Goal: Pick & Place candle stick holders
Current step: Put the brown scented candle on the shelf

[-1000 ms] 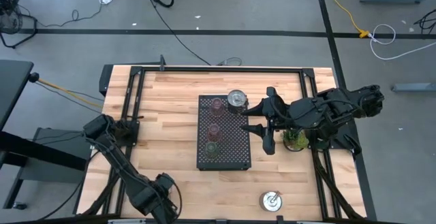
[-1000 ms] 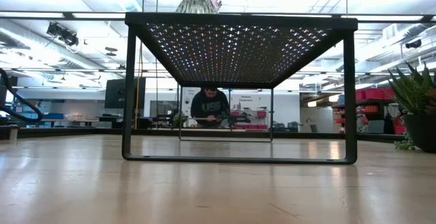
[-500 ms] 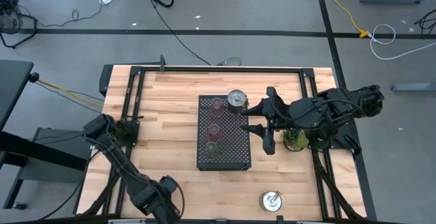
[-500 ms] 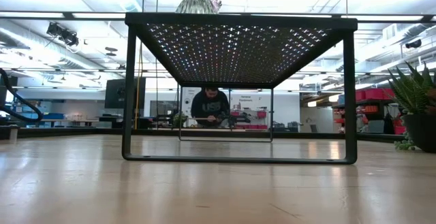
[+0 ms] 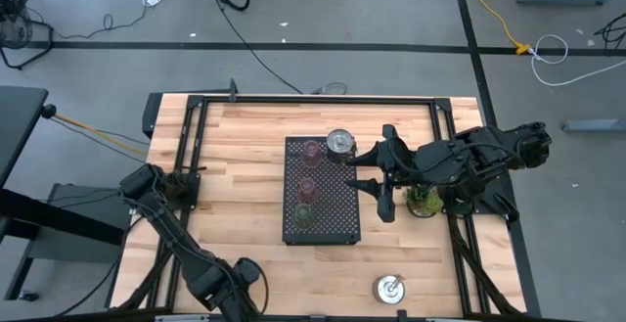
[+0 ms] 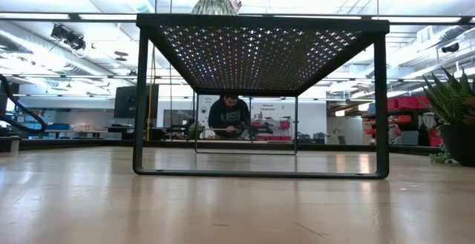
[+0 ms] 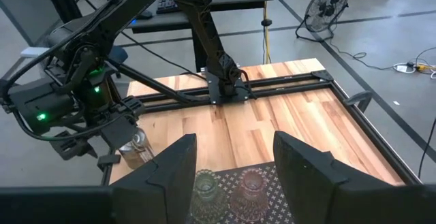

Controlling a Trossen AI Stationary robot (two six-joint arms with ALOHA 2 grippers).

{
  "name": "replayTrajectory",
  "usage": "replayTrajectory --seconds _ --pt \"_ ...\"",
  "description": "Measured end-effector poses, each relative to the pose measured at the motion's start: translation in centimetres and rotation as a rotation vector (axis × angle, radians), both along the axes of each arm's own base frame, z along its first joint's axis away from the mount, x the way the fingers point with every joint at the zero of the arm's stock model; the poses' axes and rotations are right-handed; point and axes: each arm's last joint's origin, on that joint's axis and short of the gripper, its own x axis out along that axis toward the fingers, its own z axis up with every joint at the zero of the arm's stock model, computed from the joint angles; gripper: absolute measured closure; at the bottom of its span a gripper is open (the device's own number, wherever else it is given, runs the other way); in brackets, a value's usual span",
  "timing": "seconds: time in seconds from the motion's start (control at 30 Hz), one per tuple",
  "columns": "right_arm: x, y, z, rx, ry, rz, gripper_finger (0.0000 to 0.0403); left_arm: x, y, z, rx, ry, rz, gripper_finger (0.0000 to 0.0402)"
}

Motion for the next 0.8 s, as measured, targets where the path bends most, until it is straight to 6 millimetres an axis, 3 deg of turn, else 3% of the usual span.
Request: replayTrajectory --seconds 0.33,0.63,0.8 --pt "0.00 0.00 0.00 0.000 0.000 0.000 0.0206 -0.09 -0.12 0.02 -0.001 -0.002 0.016 0.0051" --pt "0.00 0.00 0.00 -0.004 0.000 0.002 0.0206 -0.25 -0.23 0.03 -0.004 0.006 0.027 0.0007" --pt "0.00 0.00 0.00 -0.006 0.000 0.003 0.0206 -0.44 -0.36 0.03 -0.002 0.006 0.016 0.0005"
